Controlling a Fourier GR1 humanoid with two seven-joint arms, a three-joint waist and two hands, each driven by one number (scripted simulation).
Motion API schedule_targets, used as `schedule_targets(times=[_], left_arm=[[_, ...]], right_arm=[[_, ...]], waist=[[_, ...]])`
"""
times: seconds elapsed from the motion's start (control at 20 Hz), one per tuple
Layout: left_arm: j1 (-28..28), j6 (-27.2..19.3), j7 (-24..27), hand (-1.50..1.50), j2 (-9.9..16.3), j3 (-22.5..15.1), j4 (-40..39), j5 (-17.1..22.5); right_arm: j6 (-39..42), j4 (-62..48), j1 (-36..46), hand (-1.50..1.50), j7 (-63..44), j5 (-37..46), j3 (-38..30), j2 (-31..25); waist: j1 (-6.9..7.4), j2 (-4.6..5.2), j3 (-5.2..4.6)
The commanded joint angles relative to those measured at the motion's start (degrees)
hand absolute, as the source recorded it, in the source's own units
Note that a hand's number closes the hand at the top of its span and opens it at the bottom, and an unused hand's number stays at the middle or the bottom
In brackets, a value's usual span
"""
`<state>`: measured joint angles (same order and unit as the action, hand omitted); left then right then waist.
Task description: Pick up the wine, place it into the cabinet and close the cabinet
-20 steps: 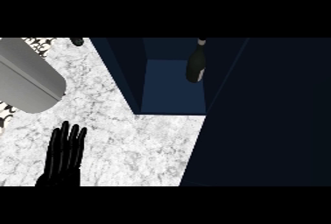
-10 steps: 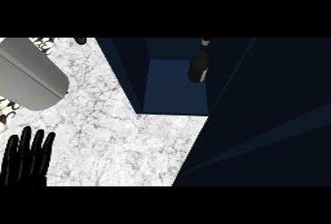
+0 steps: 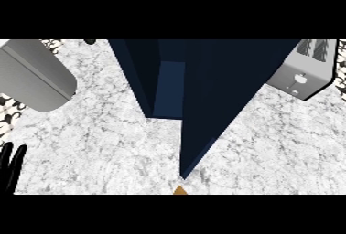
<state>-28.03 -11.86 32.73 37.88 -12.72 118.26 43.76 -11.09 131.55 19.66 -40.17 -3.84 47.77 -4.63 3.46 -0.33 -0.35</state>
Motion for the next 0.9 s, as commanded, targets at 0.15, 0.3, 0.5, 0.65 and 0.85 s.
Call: schedule_targets(times=[0.15, 0.3, 0.5, 0.65, 0.85], left_arm=[[-1.7, 5.0, -0.9, -1.50, 2.8, 5.4, 1.7, 4.0], [-2.1, 6.7, -1.8, -1.50, 3.6, 9.1, 1.4, 7.1], [-0.8, 8.8, -2.1, -1.50, 3.8, 9.7, -0.6, 7.5], [-2.3, 11.6, -2.4, -1.50, 4.8, 13.0, -1.2, 10.0], [0.2, 12.6, -5.0, -1.50, 6.7, 17.0, -2.4, 12.8]], right_arm=[[-11.9, -15.1, 22.3, 1.50, -0.8, -6.6, -2.5, 4.5], [-14.8, -24.0, 30.9, 1.50, 1.4, -11.4, -4.2, 4.6], [-13.3, -36.5, 41.3, 1.50, 7.4, -18.2, -10.7, 4.6], [-13.5, -45.2, 47.9, 1.50, 9.8, -21.6, -11.1, 4.6], [-8.1, -53.1, 52.1, 1.50, 13.8, -32.1, -13.4, 4.6]], waist=[[0.90, 0.22, 0.06], [0.93, 0.34, 0.14], [1.29, 0.92, 0.17], [1.85, 0.93, 0.14], [1.18, 1.15, 0.20]])
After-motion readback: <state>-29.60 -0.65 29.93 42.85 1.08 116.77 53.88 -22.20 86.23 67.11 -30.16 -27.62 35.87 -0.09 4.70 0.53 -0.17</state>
